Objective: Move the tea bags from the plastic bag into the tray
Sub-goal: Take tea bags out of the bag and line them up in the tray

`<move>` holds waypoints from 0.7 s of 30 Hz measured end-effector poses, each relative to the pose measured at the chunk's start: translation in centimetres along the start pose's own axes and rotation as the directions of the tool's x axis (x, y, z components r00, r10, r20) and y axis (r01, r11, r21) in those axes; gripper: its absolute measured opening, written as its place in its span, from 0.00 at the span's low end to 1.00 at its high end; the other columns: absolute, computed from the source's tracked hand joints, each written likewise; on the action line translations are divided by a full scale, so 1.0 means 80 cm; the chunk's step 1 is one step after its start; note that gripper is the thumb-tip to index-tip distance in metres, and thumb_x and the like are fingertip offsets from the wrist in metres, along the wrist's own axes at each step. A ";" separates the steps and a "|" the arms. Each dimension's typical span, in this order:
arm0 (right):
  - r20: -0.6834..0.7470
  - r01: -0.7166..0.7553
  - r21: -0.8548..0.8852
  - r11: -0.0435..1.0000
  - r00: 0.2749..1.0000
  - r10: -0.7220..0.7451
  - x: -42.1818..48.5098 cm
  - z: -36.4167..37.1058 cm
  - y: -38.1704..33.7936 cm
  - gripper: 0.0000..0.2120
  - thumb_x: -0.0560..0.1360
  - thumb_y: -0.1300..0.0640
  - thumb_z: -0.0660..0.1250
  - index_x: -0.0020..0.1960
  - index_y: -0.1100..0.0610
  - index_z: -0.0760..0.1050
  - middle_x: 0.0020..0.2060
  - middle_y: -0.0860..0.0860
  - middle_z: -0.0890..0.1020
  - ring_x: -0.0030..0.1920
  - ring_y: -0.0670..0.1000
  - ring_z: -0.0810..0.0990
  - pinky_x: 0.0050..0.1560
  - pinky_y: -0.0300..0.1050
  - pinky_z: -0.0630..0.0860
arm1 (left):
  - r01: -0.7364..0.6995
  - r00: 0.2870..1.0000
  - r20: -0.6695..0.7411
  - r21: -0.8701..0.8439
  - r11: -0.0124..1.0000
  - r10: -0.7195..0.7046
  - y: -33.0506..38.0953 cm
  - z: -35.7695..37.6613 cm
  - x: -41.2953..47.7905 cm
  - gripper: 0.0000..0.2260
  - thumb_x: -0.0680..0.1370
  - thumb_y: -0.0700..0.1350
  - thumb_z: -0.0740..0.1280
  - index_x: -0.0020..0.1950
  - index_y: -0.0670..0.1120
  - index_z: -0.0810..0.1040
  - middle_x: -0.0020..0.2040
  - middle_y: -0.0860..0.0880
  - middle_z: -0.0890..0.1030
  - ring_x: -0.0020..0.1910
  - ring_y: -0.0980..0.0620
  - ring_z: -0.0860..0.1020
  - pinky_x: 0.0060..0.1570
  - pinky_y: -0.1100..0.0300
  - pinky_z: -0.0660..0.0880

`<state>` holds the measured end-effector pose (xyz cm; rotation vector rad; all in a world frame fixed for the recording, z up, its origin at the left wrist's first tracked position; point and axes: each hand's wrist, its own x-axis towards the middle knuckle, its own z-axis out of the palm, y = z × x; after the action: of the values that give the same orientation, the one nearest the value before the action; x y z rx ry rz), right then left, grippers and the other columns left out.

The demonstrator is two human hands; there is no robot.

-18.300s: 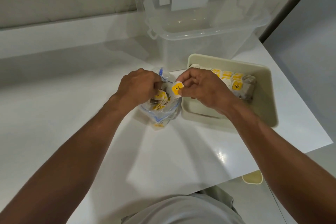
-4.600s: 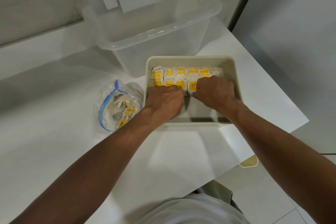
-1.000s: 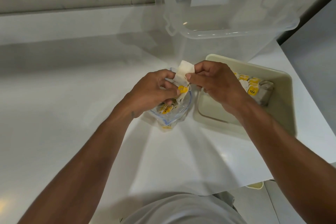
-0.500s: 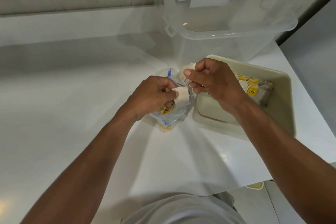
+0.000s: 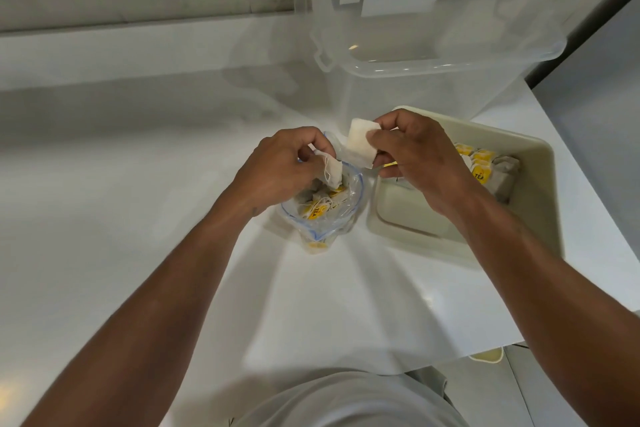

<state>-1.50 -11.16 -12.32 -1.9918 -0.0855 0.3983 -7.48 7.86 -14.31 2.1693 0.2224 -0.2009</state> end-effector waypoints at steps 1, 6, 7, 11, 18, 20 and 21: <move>0.003 0.003 0.006 1.000 1.000 -0.003 0.000 -0.002 0.001 0.04 0.76 0.54 0.68 0.47 0.54 0.79 0.31 0.45 0.81 0.33 0.46 0.81 0.40 0.46 0.81 | 0.005 1.000 0.002 -0.008 1.000 -0.005 0.001 -0.002 0.000 0.09 0.76 0.43 0.68 0.45 0.57 0.82 0.43 0.55 0.82 0.40 0.55 0.82 0.41 0.54 0.79; 0.042 0.037 0.001 0.999 0.998 -0.037 -0.003 -0.004 0.006 0.09 0.79 0.50 0.66 0.46 0.54 0.80 0.29 0.43 0.80 0.33 0.43 0.81 0.42 0.46 0.81 | 0.043 0.999 -0.021 -0.085 0.995 -0.045 0.004 -0.002 -0.001 0.09 0.67 0.57 0.77 0.42 0.56 0.84 0.40 0.54 0.84 0.44 0.53 0.83 0.48 0.47 0.82; 0.044 0.042 -0.004 0.999 0.998 -0.041 -0.004 -0.003 0.007 0.09 0.79 0.50 0.66 0.46 0.54 0.80 0.28 0.43 0.80 0.33 0.43 0.81 0.42 0.47 0.81 | 0.052 0.998 -0.028 -0.088 0.995 -0.054 0.004 -0.002 -0.001 0.12 0.65 0.61 0.78 0.42 0.56 0.84 0.40 0.54 0.84 0.44 0.53 0.83 0.48 0.48 0.82; 0.039 0.055 -0.027 0.998 0.998 -0.054 -0.007 -0.004 0.010 0.09 0.79 0.51 0.66 0.47 0.56 0.81 0.27 0.45 0.80 0.32 0.44 0.80 0.44 0.50 0.81 | -0.008 1.000 -0.006 0.091 0.996 0.009 0.005 -0.004 -0.004 0.09 0.71 0.46 0.76 0.48 0.57 0.82 0.42 0.56 0.81 0.45 0.54 0.82 0.44 0.55 0.78; 0.069 0.026 -0.013 1.000 0.997 -0.025 -0.018 -0.011 0.005 0.03 0.75 0.57 0.71 0.45 0.56 0.81 0.32 0.50 0.84 0.35 0.49 0.84 0.46 0.53 0.82 | -0.026 0.999 -0.040 0.063 0.998 0.028 0.012 -0.017 -0.003 0.11 0.73 0.42 0.72 0.50 0.57 0.80 0.42 0.56 0.82 0.46 0.57 0.80 0.47 0.55 0.78; 0.035 0.024 0.021 0.999 0.999 -0.025 -0.020 -0.012 0.005 0.03 0.73 0.58 0.73 0.45 0.57 0.80 0.32 0.51 0.83 0.36 0.51 0.84 0.44 0.52 0.82 | -0.049 0.998 -0.037 0.033 0.998 0.050 0.011 -0.019 -0.002 0.07 0.74 0.45 0.73 0.48 0.57 0.82 0.41 0.57 0.83 0.45 0.58 0.81 0.50 0.54 0.80; 0.022 0.034 0.012 0.999 0.999 -0.034 -0.021 -0.012 0.005 0.04 0.73 0.58 0.73 0.44 0.57 0.80 0.32 0.50 0.83 0.35 0.51 0.84 0.42 0.50 0.82 | -0.057 0.998 -0.025 0.032 0.998 0.058 0.011 -0.019 -0.002 0.07 0.74 0.45 0.73 0.48 0.58 0.83 0.42 0.57 0.83 0.45 0.58 0.81 0.50 0.54 0.80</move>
<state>-2.84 -12.57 -11.85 -1.9719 -0.1309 0.3981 -7.31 8.63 -12.71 2.2077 0.1725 -0.1440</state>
